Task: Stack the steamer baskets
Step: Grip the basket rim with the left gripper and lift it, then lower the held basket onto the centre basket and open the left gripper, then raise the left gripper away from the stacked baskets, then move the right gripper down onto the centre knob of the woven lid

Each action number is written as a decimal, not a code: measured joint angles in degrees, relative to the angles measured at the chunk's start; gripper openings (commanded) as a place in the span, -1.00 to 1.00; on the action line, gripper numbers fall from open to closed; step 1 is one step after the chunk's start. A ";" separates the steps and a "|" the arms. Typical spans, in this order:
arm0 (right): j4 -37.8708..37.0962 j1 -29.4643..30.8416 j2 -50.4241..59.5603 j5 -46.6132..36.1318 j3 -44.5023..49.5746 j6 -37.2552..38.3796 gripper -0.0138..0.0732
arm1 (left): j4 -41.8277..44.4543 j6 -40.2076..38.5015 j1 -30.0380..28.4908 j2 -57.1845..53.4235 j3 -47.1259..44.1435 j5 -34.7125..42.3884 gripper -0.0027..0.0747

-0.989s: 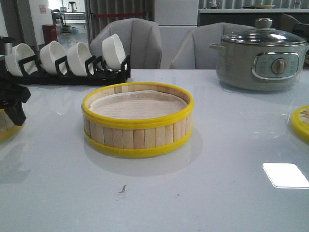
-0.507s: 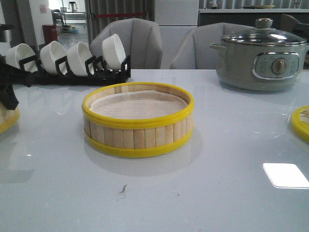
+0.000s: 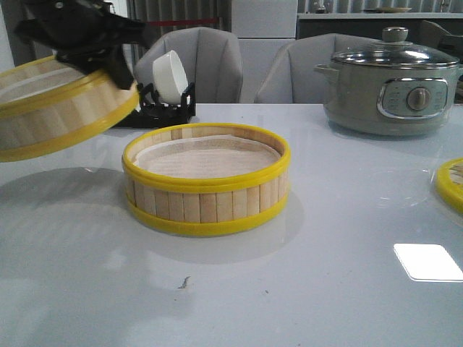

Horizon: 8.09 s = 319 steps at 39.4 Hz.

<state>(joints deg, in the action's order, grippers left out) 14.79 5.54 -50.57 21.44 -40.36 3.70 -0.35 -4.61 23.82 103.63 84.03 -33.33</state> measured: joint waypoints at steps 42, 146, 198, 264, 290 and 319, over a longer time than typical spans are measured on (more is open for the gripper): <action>0.00 0.00 0.00 1.46 0.00 0.00 0.18 | -0.43 0.00 21.43 10.90 7.98 1.99 -0.71; 0.00 0.00 0.00 2.01 0.00 0.00 0.09 | 5.41 -5.29 -14.54 -51.34 -27.88 7.97 -0.71; 0.00 0.00 0.00 5.48 0.00 0.00 -0.01 | 3.39 -5.54 -14.54 -69.35 -59.65 13.30 -0.71; -6.86 10.41 -29.70 3.18 -8.54 -5.36 0.21 | 3.39 -5.58 -14.54 -69.35 -59.65 13.32 -0.71; -10.22 10.41 -46.89 12.03 -27.68 -5.36 0.21 | 3.39 -5.58 -14.54 -69.35 -59.65 13.42 -0.71; -14.32 10.41 -56.92 15.41 -33.32 -5.36 0.21 | 3.39 -5.58 -14.54 -69.35 -59.65 13.42 -0.71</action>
<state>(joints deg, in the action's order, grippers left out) 0.46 15.95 -107.48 36.85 -73.68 -1.66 3.04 -10.19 9.28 34.28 24.38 -19.91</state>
